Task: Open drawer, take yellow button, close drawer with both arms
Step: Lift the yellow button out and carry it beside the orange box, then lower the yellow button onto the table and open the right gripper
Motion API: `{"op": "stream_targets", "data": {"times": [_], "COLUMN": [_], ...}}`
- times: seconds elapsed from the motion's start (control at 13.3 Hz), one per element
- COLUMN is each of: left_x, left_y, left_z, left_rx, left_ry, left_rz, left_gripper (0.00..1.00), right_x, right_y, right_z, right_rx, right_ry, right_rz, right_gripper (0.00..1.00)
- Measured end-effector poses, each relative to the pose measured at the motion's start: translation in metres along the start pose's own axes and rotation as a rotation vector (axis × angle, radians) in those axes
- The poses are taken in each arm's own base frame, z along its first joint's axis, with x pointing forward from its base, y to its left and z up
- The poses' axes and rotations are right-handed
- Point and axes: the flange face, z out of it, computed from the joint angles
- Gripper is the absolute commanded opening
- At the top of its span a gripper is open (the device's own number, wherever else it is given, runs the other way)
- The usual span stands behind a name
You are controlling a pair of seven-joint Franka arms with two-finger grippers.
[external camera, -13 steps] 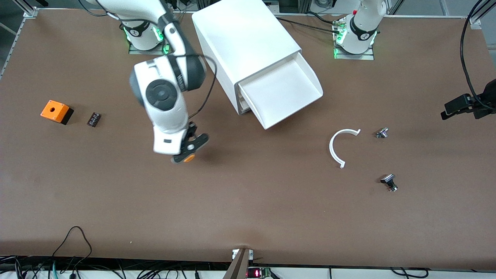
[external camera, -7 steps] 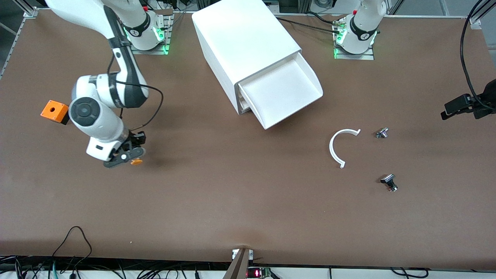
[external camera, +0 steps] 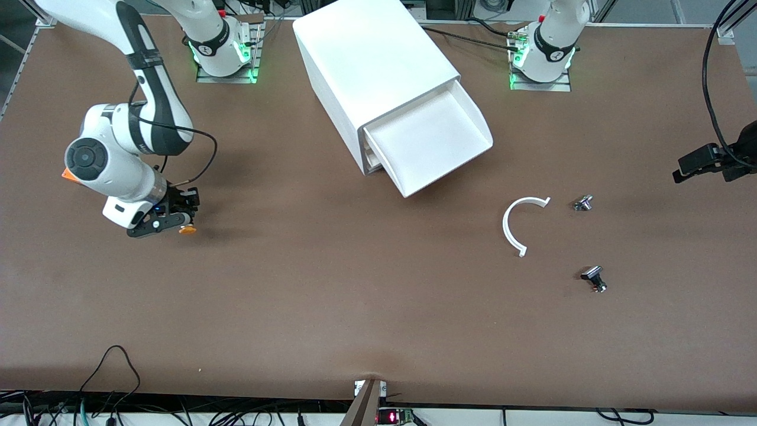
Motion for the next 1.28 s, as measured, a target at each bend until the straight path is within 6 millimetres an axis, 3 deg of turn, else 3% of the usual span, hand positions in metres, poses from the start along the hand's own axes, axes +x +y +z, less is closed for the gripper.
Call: {"op": "stream_targets", "data": {"times": [0.38, 0.98, 1.28], "left_x": [0.000, 0.000, 0.000], "left_y": [0.000, 0.000, 0.000], "left_z": [0.000, 0.000, 0.000], "left_rx": [0.000, 0.000, 0.000], "left_ry": [0.000, 0.000, 0.000], "left_rz": [0.000, -0.001, -0.001], "left_gripper": [1.00, 1.00, 1.00], "right_x": [-0.028, -0.066, -0.084], "right_y": [0.036, 0.032, 0.055], "right_z": [0.015, 0.071, 0.085], "right_rx": [0.032, 0.026, 0.027], "right_ry": [-0.030, 0.003, 0.010], "right_rz": [0.064, -0.007, -0.093], "right_gripper": [0.38, 0.39, 0.39]}}
